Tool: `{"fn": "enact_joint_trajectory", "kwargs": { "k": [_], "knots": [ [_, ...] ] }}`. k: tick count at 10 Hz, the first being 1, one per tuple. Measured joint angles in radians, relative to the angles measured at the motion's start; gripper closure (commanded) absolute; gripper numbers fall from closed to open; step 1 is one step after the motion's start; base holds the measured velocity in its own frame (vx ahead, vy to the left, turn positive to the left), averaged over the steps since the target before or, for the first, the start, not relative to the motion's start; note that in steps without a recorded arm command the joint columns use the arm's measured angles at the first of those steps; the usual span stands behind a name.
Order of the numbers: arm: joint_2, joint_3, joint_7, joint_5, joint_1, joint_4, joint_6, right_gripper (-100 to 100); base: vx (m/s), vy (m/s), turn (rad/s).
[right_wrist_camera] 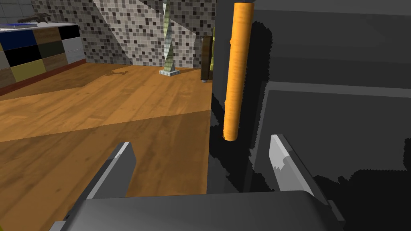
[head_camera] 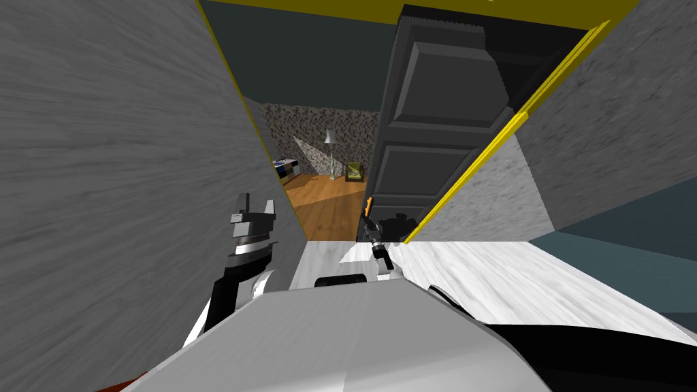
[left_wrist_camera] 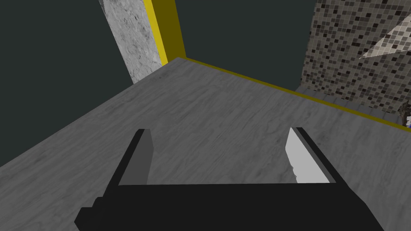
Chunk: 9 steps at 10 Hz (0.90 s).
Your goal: Pull the door open
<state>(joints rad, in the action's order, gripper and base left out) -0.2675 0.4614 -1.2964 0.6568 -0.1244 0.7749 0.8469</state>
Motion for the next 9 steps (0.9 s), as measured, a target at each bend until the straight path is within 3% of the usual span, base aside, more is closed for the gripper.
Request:
{"fn": "enact_joint_trajectory", "kwargs": {
  "k": [9],
  "knots": [
    [-0.028, 0.051, -0.136, 0.091, -0.075, -0.171, 0.037, -100, 0.094, -0.002, 0.004]
  ]
}}
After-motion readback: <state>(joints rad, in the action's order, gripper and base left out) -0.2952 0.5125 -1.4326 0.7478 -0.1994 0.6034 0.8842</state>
